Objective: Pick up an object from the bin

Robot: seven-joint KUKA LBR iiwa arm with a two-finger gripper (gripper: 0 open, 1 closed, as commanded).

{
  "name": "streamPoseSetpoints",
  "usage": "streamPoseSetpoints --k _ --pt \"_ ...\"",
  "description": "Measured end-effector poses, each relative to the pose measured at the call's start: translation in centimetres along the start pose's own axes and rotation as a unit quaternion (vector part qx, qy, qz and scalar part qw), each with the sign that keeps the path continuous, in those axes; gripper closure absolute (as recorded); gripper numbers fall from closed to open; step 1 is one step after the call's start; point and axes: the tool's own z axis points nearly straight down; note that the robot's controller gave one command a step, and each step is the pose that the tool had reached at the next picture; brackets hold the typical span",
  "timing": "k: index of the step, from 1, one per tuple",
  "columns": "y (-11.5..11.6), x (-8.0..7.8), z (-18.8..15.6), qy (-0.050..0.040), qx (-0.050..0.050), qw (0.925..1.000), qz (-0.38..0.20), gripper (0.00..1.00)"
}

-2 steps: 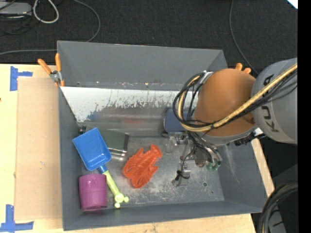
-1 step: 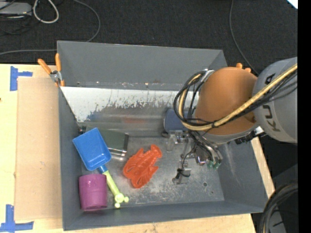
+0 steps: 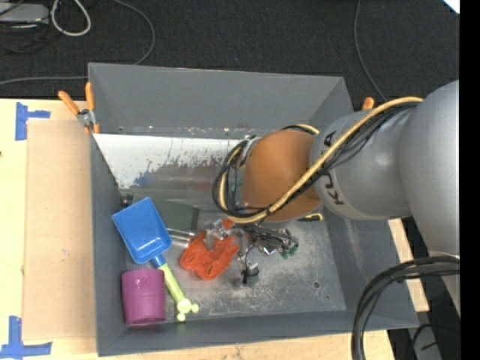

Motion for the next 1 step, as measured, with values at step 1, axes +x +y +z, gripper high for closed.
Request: streamPoseSetpoints --k 1 --pt "-0.09 1.01 -7.55 -0.0024 0.001 0.9976 0.069 0.00"
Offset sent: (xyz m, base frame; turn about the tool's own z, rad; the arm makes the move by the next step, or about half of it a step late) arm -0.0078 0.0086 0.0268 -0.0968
